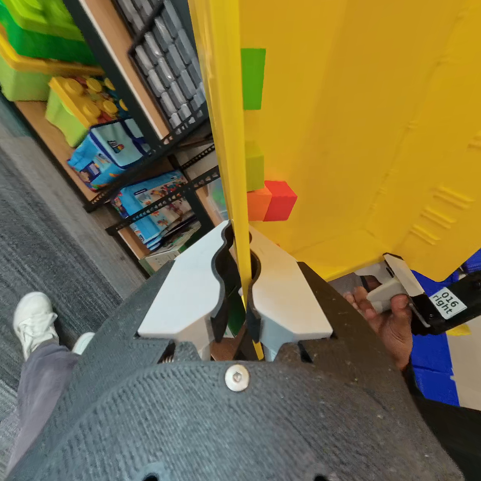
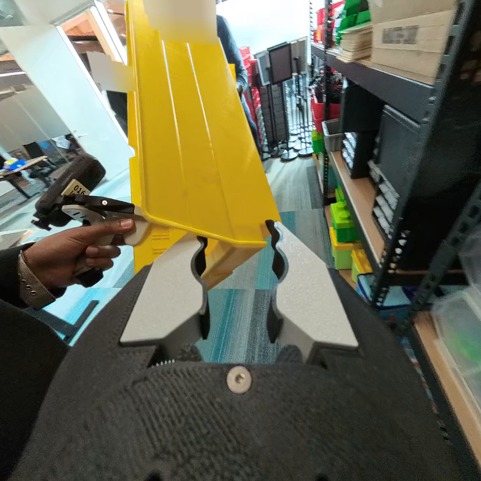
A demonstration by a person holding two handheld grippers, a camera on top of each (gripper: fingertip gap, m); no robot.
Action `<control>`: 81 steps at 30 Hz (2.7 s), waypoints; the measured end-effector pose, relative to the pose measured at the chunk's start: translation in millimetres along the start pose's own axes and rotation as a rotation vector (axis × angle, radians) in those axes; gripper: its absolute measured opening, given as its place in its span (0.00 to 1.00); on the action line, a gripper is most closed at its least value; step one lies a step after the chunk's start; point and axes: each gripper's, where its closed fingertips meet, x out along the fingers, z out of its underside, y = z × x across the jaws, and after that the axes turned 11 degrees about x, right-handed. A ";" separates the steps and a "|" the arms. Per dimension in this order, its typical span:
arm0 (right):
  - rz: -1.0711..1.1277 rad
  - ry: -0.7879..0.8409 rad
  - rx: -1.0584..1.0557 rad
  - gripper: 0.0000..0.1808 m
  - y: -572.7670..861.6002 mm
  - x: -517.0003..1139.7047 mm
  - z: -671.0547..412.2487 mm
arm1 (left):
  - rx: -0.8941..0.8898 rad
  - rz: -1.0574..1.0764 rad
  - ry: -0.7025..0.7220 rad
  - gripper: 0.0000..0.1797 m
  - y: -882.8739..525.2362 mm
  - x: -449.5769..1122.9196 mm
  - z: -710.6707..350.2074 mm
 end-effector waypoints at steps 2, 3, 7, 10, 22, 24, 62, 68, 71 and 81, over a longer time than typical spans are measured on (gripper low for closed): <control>-0.064 -0.008 -0.001 0.27 -20.0 11.7 5.3 | -0.062 -0.026 0.011 0.00 -12.1 -26.9 8.2; -0.105 -0.026 -0.011 0.26 -32.8 21.0 9.2 | -0.110 -0.046 0.026 0.00 -22.5 -41.4 14.2; -0.241 -0.132 -0.146 0.18 -91.8 68.7 26.7 | -0.315 -0.074 0.131 0.01 -63.4 -103.8 34.5; -0.340 -0.199 -0.269 0.13 -147.8 114.9 44.0 | -0.437 -0.089 0.229 0.02 -99.9 -157.0 44.8; -0.891 -0.397 -0.463 0.07 -492.6 329.3 176.8 | -0.557 -0.312 0.604 0.19 -281.1 -477.4 46.0; -0.956 -0.420 -0.461 0.07 -542.1 354.5 201.3 | -0.547 -0.373 0.655 0.24 -304.2 -527.9 43.9; -1.054 -0.118 -1.277 0.02 -1208.2 1272.2 440.0 | -0.856 -0.658 0.813 0.04 -1194.3 -1090.4 -398.6; -0.970 -0.508 -1.014 0.20 -1302.1 1450.4 456.8 | -0.739 -0.763 0.717 0.00 -1348.7 -1205.9 -534.6; -0.955 -0.852 -0.741 0.36 -1330.8 1537.0 515.4 | -0.720 -0.785 0.646 0.00 -1453.5 -1246.6 -578.8; -1.170 -1.184 -0.496 0.46 -1462.3 1869.4 612.4 | -0.700 -1.057 0.141 0.00 -1751.0 -1386.6 -732.2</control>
